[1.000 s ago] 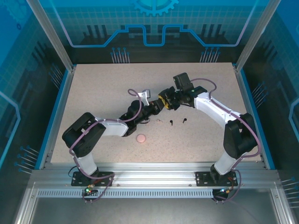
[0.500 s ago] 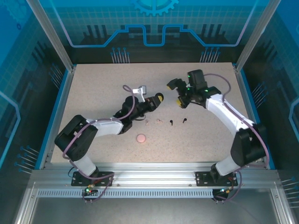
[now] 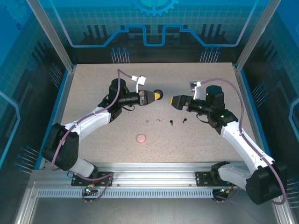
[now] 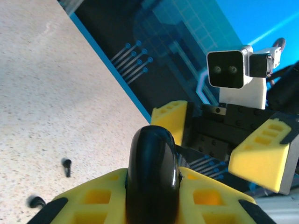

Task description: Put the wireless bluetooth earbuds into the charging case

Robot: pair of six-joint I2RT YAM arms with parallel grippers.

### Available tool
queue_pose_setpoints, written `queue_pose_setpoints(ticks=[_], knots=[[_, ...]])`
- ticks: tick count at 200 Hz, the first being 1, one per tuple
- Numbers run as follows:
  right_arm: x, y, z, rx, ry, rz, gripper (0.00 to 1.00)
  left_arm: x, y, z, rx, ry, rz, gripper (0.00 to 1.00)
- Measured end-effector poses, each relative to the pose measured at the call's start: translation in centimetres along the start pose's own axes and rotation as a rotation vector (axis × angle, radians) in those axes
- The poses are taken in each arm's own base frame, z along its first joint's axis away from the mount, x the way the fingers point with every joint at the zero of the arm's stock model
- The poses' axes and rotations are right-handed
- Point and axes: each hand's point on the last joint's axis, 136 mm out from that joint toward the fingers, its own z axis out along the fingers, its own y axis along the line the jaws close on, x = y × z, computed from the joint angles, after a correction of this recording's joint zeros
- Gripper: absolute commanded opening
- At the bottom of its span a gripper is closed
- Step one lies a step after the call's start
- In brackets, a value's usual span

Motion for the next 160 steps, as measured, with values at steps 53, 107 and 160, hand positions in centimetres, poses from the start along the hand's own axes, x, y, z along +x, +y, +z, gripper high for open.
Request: queue_pose_setpoints(ticks=[53,107,160], knots=[[-0.1,0.9,1.5,-0.035,0.044,-0.076,0.89,1.2,-0.7,0.0,0.043,0.070,-0.014,0.00],[-0.7,1.3,2.9,-0.039,0.060,-0.084,0.85,1.5,-1.0,-0.1,0.057,0.086,-0.017,0.00],[-1.0,-1.9,4.3,0.041,0.060,-0.034,0.77,1.4,-0.7,-0.1,0.039,0.084,-0.030,0.00]])
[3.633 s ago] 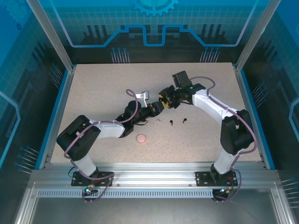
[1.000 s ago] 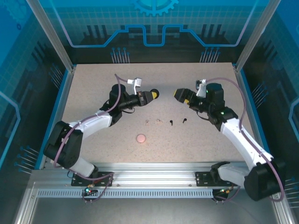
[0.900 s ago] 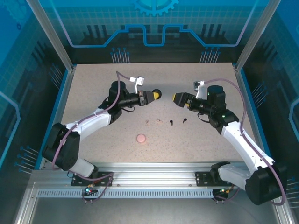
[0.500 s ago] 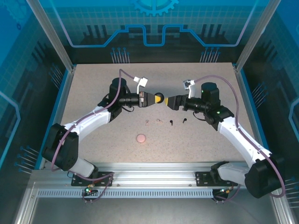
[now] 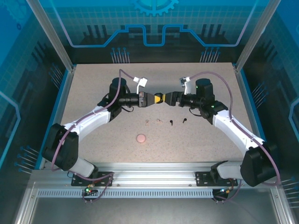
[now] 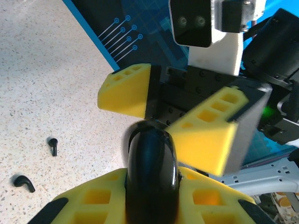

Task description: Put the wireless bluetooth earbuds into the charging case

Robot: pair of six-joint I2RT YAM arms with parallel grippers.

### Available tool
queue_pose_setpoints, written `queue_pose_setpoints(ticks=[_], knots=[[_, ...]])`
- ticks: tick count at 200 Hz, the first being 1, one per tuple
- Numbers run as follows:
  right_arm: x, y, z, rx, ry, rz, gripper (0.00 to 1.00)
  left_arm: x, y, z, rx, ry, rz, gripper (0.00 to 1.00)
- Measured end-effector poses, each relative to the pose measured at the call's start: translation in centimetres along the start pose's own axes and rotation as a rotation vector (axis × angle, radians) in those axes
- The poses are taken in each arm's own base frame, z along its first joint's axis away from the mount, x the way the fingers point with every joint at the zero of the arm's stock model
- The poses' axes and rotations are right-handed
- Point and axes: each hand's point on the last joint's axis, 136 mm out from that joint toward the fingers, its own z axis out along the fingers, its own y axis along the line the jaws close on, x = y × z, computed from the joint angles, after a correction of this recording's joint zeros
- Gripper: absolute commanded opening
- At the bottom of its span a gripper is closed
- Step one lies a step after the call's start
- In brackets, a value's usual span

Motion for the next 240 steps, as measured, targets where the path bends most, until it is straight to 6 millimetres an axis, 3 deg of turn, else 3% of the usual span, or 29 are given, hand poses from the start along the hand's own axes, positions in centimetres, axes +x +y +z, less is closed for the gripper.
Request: queue_pose_setpoints(ticks=[30,57,80,128,198,240], knots=[[0.2,-4.9,0.5,0.107,-0.004,0.098,0.77,0.1,-1.8,-0.2,0.032,0.004,0.030,0.00],[1.4,-6.0,0.4,0.138,0.021,0.142,0.77,-0.2,-2.9,-0.4,0.051,-0.005,0.056,0.00],[1.0,-4.7,-0.6,0.117,0.000,0.133,0.77,-0.2,-2.9,-0.4,0.051,-0.006,0.058,0.00],[-1.0,0.9,-4.1,-0.001,-0.088,0.058,0.78,-0.2,-2.8,-0.4,0.048,-0.008,0.058,0.00],[0.0,4.6,-2.5,-0.082,-0.029,0.032,0.77,-0.3,-2.6,-0.3,0.041,-0.012,0.058,0.00],[0.3,4.7,-1.9,-0.077,-0.017,0.031,0.76,-0.3,-2.6,-0.3,0.041,-0.012,0.058,0.00]])
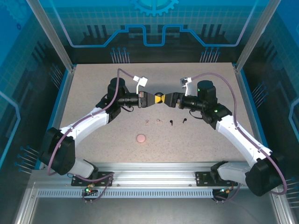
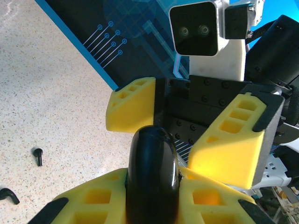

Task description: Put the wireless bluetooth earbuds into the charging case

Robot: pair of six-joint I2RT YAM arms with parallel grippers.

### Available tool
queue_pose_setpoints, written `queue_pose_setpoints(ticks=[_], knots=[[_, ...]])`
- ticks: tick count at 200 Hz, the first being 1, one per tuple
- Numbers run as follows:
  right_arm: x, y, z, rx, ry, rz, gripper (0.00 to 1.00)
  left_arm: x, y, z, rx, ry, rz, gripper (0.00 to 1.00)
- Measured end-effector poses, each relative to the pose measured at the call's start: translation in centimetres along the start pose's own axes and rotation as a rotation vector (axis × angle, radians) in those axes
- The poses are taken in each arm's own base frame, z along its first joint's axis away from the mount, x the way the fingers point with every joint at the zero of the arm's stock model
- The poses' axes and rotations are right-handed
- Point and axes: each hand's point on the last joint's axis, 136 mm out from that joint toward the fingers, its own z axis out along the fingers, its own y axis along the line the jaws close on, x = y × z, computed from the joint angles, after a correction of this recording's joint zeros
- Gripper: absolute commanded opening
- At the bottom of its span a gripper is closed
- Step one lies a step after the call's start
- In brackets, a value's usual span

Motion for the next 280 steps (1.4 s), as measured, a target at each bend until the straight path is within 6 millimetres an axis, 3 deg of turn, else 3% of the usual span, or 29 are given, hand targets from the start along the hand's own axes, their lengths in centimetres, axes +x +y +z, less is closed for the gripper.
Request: queue_pose_setpoints(ticks=[88,123,203,250,280], knots=[[-0.8,-2.5,1.8,0.020,-0.012,0.033,0.72,-0.5,1.7,-0.2,-0.079,-0.039,-0.030,0.00],[-0.6,-4.0,2.3,0.053,-0.010,0.063,0.72,-0.2,1.1,0.0,-0.063,-0.026,-0.026,0.00],[-0.7,-3.6,2.2,0.033,-0.009,0.071,0.71,-0.2,1.0,0.0,-0.064,-0.027,-0.021,0.00],[-0.4,-1.5,0.5,-0.002,0.004,0.012,0.63,0.1,-0.1,0.5,-0.030,-0.015,0.002,0.00],[0.2,-1.3,0.1,-0.008,0.027,-0.010,0.56,0.1,-0.1,0.5,-0.030,-0.016,0.002,0.00]])
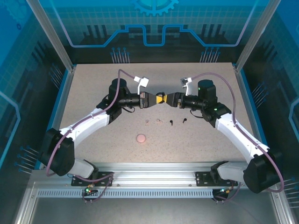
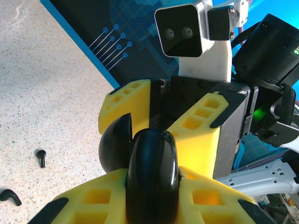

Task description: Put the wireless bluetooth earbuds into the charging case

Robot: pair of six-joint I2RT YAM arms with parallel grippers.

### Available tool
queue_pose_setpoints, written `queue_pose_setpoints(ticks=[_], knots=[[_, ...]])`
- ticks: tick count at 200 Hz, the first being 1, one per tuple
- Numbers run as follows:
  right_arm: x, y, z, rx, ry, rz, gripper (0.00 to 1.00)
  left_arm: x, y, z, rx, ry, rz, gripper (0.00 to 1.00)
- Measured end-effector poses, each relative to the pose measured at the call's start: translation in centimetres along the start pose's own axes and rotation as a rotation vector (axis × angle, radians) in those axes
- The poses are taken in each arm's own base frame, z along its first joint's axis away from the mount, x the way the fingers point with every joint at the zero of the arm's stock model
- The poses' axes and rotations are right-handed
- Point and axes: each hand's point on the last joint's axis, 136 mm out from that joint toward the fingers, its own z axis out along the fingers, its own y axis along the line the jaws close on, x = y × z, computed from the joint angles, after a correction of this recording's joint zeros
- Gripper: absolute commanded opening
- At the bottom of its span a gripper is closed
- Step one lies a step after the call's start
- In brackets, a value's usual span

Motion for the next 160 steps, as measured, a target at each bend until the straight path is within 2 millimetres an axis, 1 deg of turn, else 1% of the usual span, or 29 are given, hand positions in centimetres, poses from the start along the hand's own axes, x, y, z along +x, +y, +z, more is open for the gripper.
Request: queue_pose_setpoints(ticks=[11,45,110,160], knots=[[0.3,-0.1,0.0,0.002,0.008,-0.001,0.53,0.0,0.0,0.0,0.000,0.000,0.000,0.00],[1.0,-0.7,0.1,0.015,0.030,0.007,0.51,-0.1,-0.2,0.0,0.005,0.000,0.004,0.00],[1.0,-0.9,0.5,0.012,0.040,0.013,0.50,-0.1,-0.2,0.0,0.004,0.000,0.003,0.00],[0.5,-0.7,0.9,0.005,0.041,0.012,0.47,-0.1,-0.3,0.1,0.007,0.001,0.005,0.00]])
